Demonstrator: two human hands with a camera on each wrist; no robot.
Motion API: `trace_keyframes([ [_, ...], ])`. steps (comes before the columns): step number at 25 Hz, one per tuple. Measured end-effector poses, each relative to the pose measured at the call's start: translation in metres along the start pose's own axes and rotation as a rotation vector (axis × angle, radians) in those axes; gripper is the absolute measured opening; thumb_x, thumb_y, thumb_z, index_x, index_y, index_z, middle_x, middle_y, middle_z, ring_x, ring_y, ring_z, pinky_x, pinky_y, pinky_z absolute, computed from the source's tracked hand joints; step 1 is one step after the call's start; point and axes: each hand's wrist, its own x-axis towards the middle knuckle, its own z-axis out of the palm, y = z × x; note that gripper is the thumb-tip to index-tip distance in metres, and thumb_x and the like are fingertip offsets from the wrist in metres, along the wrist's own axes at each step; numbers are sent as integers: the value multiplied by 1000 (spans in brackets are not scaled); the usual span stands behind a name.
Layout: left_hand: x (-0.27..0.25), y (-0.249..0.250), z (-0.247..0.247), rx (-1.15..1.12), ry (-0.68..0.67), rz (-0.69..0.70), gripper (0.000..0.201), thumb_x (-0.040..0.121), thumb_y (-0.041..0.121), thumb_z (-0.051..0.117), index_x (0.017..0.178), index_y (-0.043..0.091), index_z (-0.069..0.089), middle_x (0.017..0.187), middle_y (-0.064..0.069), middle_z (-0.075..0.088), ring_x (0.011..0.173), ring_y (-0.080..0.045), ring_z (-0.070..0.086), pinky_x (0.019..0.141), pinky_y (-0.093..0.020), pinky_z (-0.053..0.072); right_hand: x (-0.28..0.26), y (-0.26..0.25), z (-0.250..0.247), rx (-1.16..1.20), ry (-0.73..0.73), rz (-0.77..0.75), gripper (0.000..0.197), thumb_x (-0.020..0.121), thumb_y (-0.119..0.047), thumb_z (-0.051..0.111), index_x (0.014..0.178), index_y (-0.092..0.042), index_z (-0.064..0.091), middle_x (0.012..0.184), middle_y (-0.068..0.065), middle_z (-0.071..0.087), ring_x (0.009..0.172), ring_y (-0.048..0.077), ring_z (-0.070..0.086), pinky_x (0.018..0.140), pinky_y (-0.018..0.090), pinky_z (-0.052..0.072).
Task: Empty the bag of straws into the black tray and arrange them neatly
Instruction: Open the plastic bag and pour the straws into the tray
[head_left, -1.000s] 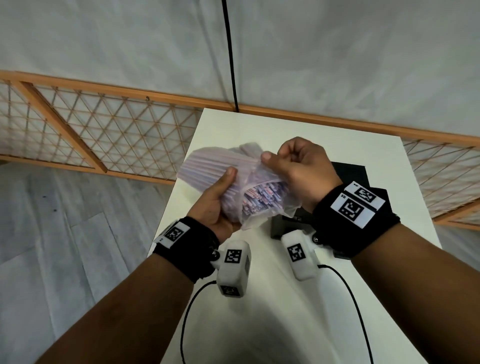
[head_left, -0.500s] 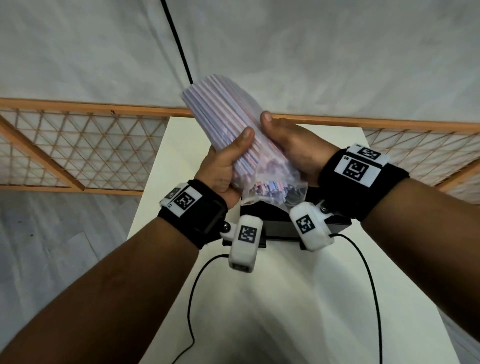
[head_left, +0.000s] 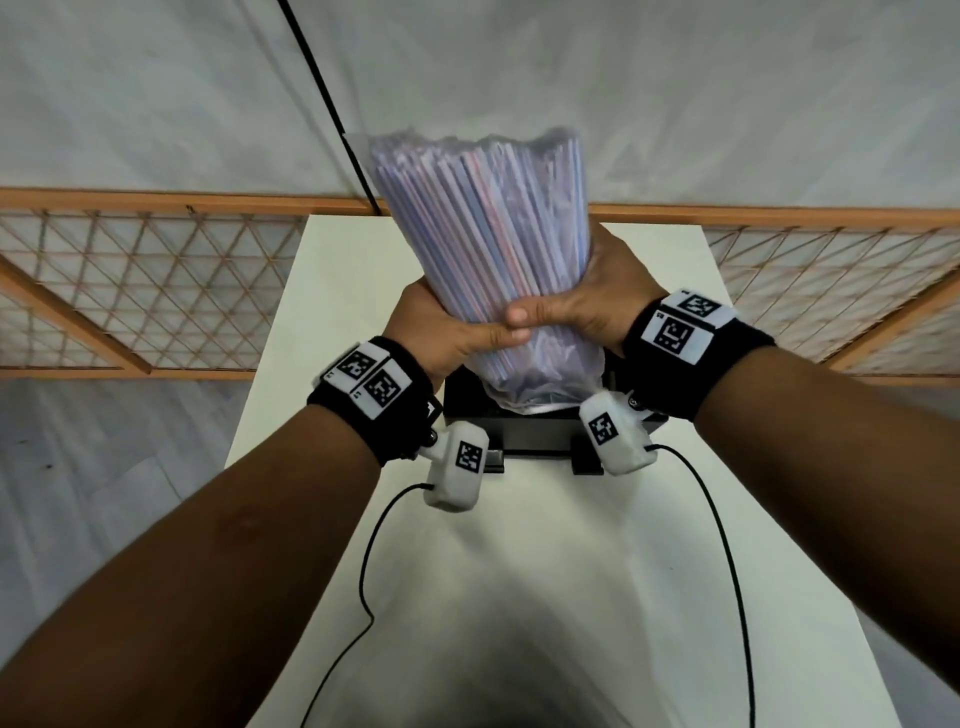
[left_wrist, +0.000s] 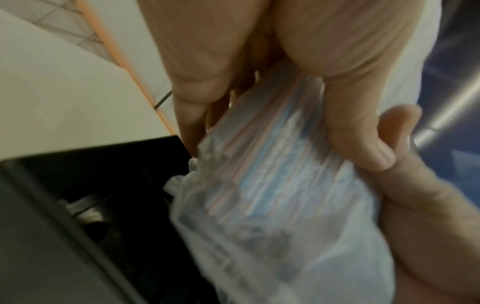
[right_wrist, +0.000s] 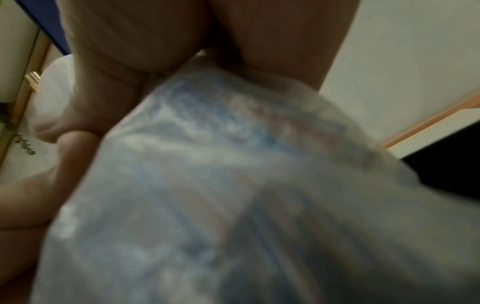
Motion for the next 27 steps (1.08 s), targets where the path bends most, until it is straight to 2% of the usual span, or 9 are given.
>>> trace_keyframes([
  [3, 0, -4, -3, -28, -1, -13, 83, 39, 13, 98, 116, 4, 70, 117, -13, 74, 110, -29, 72, 94, -51, 58, -1, 10, -3, -57, 31, -45, 94, 46, -18, 99, 127, -16, 54, 114, -1, 71, 103, 10, 69, 82, 33, 60],
  [8, -2, -6, -8, -6, -50, -8, 84, 47, 5, 98, 124, 7, 66, 121, -10, 73, 114, -27, 70, 93, -51, 58, -3, 15, -11, -162, -62, -57, 79, 48, -10, 96, 119, -17, 62, 105, -9, 72, 98, -5, 67, 76, 13, 53],
  [11, -5, -5, -11, -39, -101, -26, 63, 54, -3, 93, 111, 15, 72, 116, -11, 75, 111, -28, 71, 94, -55, 57, -6, 22, -12, -210, -69, -55, 86, 45, -17, 98, 123, -16, 60, 112, -9, 71, 105, -2, 65, 82, 15, 53],
  [14, -7, -3, -12, -73, -143, 0, 61, 54, 3, 93, 110, 15, 73, 116, -12, 75, 112, -30, 71, 94, -52, 57, -9, 28, -8, -195, -70, -58, 91, 45, -11, 98, 125, -17, 56, 114, -9, 70, 104, -4, 64, 78, 12, 52],
  [17, -7, -1, -9, -110, -150, 32, 56, 59, -7, 91, 108, 11, 73, 114, -17, 74, 110, -34, 71, 93, -53, 57, -10, 28, -6, -197, -44, -42, 84, 47, -12, 98, 122, -16, 59, 111, -5, 72, 103, 2, 67, 83, 24, 57],
  [20, -10, 4, -7, -120, -109, 59, 47, 59, -11, 86, 98, 14, 74, 102, -10, 78, 102, -31, 74, 87, -48, 60, -6, 25, -5, -210, -31, -80, 83, 48, -18, 98, 122, -16, 60, 113, -3, 71, 107, 7, 66, 90, 31, 57],
  [22, -11, 3, -7, -151, -114, 56, 51, 57, -11, 88, 100, 13, 74, 103, -10, 78, 104, -31, 74, 86, -44, 59, -6, 26, -6, -204, 2, -91, 89, 46, -21, 99, 124, -20, 56, 115, -7, 69, 109, 2, 64, 92, 27, 55],
  [25, -14, -2, -5, -123, -171, 32, 57, 56, -3, 91, 108, 11, 73, 114, -18, 74, 111, -34, 71, 90, -47, 58, -10, 31, 2, -208, -69, -44, 93, 46, -18, 99, 126, -23, 53, 116, -11, 68, 109, -2, 62, 92, 24, 54],
  [27, -18, -1, -2, -94, -176, 44, 59, 58, -3, 90, 113, 6, 71, 116, -21, 73, 111, -36, 70, 92, -52, 57, -14, 31, 8, -225, -103, -70, 89, 49, -13, 98, 125, -25, 53, 114, -14, 66, 106, -10, 60, 86, 13, 52],
])
